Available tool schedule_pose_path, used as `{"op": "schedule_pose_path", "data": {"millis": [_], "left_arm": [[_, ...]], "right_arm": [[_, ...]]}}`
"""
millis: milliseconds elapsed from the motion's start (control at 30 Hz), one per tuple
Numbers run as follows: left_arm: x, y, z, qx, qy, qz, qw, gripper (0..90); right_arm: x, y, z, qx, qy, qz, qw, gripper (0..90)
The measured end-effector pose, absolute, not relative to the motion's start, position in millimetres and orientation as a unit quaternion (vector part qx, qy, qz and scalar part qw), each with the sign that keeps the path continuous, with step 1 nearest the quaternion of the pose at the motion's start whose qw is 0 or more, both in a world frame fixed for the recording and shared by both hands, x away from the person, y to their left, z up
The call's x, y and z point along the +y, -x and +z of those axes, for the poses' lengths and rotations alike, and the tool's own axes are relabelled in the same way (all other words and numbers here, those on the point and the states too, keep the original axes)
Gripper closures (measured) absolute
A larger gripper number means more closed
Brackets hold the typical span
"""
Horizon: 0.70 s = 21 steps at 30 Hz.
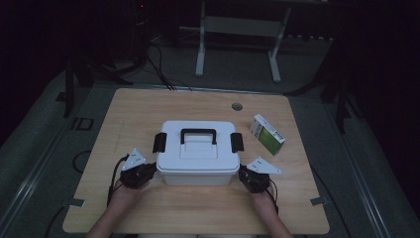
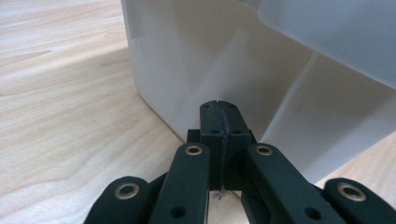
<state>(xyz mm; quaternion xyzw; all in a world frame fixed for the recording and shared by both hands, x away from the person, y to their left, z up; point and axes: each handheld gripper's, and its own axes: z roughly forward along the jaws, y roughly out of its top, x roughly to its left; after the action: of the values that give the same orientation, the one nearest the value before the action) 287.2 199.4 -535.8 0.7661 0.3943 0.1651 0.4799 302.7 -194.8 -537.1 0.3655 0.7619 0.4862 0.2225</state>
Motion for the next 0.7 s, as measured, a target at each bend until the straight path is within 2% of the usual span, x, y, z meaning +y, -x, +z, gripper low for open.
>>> {"op": "schedule_pose_path", "data": {"millis": [700], "left_arm": [[191.0, -256.1, -531.7, 0.373, -0.786, 0.151, 0.47, 89.7]], "right_arm": [[-209.4, -259.0, -536.6, 0.758, -0.379, 0.492, 0.2, 90.0]]}}
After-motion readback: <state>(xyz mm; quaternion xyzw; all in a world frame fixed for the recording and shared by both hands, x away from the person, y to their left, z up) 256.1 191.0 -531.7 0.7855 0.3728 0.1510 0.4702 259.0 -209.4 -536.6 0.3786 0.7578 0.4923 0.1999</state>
